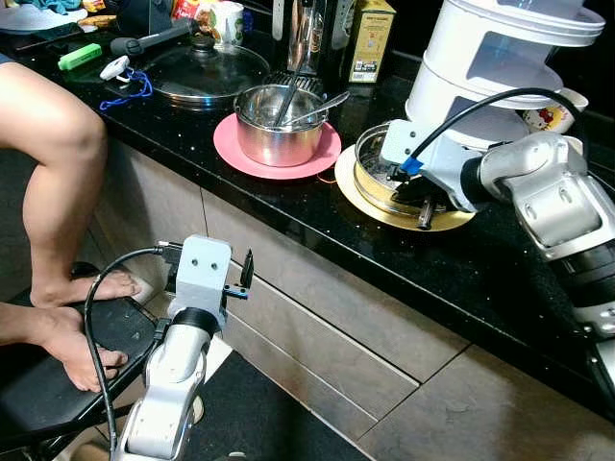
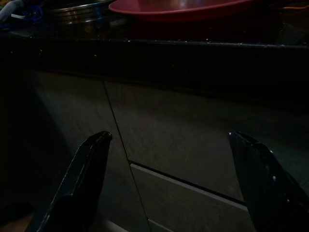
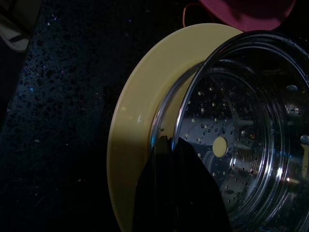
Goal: Kitchen organization
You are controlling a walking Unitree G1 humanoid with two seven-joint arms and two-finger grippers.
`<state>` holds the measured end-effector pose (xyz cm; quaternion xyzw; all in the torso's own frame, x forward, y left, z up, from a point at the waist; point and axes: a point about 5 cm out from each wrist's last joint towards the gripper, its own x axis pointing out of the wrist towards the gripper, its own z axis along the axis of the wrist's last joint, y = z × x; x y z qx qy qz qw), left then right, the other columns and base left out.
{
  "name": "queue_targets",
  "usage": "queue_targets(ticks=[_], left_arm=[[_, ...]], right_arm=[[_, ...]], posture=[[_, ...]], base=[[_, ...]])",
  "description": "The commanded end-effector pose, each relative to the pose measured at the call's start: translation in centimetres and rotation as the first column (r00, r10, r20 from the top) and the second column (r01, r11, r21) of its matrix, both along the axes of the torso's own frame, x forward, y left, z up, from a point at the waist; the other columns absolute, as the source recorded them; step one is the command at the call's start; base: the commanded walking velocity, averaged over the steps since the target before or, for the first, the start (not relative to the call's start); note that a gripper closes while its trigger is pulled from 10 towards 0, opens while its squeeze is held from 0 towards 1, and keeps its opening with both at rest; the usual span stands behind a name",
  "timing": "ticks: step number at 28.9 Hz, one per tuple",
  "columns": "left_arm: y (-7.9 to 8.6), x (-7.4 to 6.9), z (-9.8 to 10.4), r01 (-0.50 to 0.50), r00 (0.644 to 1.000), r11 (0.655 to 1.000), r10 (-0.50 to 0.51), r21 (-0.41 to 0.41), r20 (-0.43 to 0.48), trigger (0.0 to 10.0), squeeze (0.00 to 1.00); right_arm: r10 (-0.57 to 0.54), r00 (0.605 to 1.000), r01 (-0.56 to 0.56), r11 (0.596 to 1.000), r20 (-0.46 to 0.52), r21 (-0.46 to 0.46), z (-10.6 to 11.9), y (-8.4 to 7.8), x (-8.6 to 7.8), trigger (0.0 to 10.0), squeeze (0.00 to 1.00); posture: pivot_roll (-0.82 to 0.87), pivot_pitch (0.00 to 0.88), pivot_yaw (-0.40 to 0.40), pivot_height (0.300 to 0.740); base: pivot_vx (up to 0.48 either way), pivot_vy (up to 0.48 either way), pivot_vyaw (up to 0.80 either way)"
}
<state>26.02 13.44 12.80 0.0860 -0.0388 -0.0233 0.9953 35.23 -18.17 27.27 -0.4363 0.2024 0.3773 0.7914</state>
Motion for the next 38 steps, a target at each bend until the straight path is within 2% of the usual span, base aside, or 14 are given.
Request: queue_targets(ticks=[1, 8, 9, 10, 11, 13, 15, 18, 19, 20, 21, 22, 25, 38], left_arm=[[-0.3, -0.1, -0.4, 0.001, 1.0, 1.0, -0.001, 0.0, -0.02, 10.0, 0.0], [-0.3, -0.2, -0.4, 0.005, 1.0, 1.0, -0.005, 0.0, -0.018, 10.0, 0.0], [-0.3, -0.2, -0.3, 0.004, 1.0, 1.0, -0.004, -0.002, -0.015, 10.0, 0.0], [-0.3, -0.2, -0.3, 0.004, 1.0, 1.0, -0.004, -0.002, -0.015, 10.0, 0.0], [-0.2, -0.2, -0.2, 0.004, 1.0, 1.0, -0.004, -0.003, -0.013, 10.0, 0.0], [-0.2, -0.2, -0.2, 0.004, 1.0, 1.0, -0.004, -0.003, -0.013, 10.0, 0.0], [-0.2, -0.2, -0.1, 0.002, 1.0, 1.0, -0.002, -0.004, -0.009, 10.0, 0.0], [-0.2, -0.2, 0.0, 0.002, 1.0, 1.0, -0.002, -0.003, -0.005, 10.0, 0.0], [-0.2, -0.2, 0.0, 0.002, 1.0, 1.0, -0.002, -0.003, -0.003, 10.0, 0.0], [-0.2, -0.2, 0.1, 0.003, 1.0, 1.0, -0.003, -0.001, -0.002, 10.0, 0.0], [-0.2, -0.2, 0.1, 0.004, 1.0, 1.0, -0.004, -0.001, -0.001, 10.0, 0.0], [-0.2, -0.1, 0.1, 0.005, 1.0, 1.0, -0.005, 0.0, 0.001, 10.0, 0.0], [-0.3, -0.1, 0.1, 0.007, 1.0, 1.0, -0.007, 0.001, 0.004, 10.0, 0.0], [-0.3, -0.2, 0.1, 0.008, 1.0, 1.0, -0.008, 0.004, 0.005, 10.0, 0.0]], right_arm=[[0.0, 1.0, 0.0, 1.0, 0.005, -0.004, 0.1, 0.0, 0.1, 0.0, 0.0], [0.092, 0.994, -0.097, 0.991, 0.061, 0.09, 2.0, 0.9, -0.2, 0.0, 0.0], [0.103, 0.989, -0.119, 0.979, 0.107, 0.166, 3.2, 1.3, -0.1, 0.0, 0.0], [0.103, 0.989, -0.119, 0.979, 0.107, 0.166, 3.2, 1.3, -0.1, 0.0, 0.0], [0.104, 0.986, -0.131, 0.968, 0.132, 0.214, 3.9, 1.5, -0.1, 0.0, 0.0], [0.104, 0.986, -0.131, 0.968, 0.132, 0.214, 3.9, 1.5, -0.1, 0.0, 0.0], [0.082, 0.976, -0.141, 0.943, 0.201, 0.302, 5.2, 1.8, 0.2, 0.0, 0.0], [0.04, 0.969, -0.125, 0.932, 0.245, 0.341, 5.9, 1.8, 0.5, 0.0, 0.0], [0.022, 0.966, -0.11, 0.936, 0.258, 0.334, 5.9, 1.6, 0.7, 0.0, 0.0], [-0.016, 0.959, -0.068, 0.956, 0.281, 0.287, 5.9, 1.1, 1.0, 0.6, 0.0], [-0.039, 0.953, -0.039, 0.967, 0.299, 0.252, 5.8, 0.7, 1.2, 0.6, 0.0], [-0.075, 0.947, 0.005, 0.976, 0.313, 0.219, 5.8, 0.1, 1.5, 0.0, 0.0], [-0.134, 0.935, 0.078, 0.981, 0.329, 0.179, 5.6, -1.1, 2.0, 0.0, 0.0], [-0.16, 0.94, 0.129, 0.984, 0.3, 0.12, 5.0, -2.0, 2.2, 0.0, 0.0]], posture=[[0.06, 0.026, -0.091, 0.732], [0.06, 0.029, -0.09, 0.732], [0.05, 0.032, -0.092, 0.732], [0.05, 0.032, -0.092, 0.732], [0.05, 0.035, -0.092, 0.732], [0.05, 0.035, -0.092, 0.732], [0.05, 0.04, -0.09, 0.732], [0.05, 0.04, -0.089, 0.732], [0.05, 0.04, -0.089, 0.732], [0.05, 0.041, -0.086, 0.732], [0.05, 0.041, -0.086, 0.732], [0.05, 0.041, -0.085, 0.732], [0.05, 0.04, -0.086, 0.732], [0.05, 0.041, -0.085, 0.732]], base=[[0.0, 0.0, 0.0], [0.0, 0.0, 0.0], [0.0, 0.0, 0.0], [0.0, 0.0, 0.0], [0.0, 0.0, 0.0], [0.0, 0.0, 0.0], [0.0, 0.0, 0.0], [0.0, 0.0, 0.0], [0.0, 0.0, 0.0], [0.0, 0.0, 0.0], [0.0, 0.0, 0.0], [0.0, 0.0, 0.0], [0.0, 0.0, -0.46], [0.0, 0.0, -0.77]])
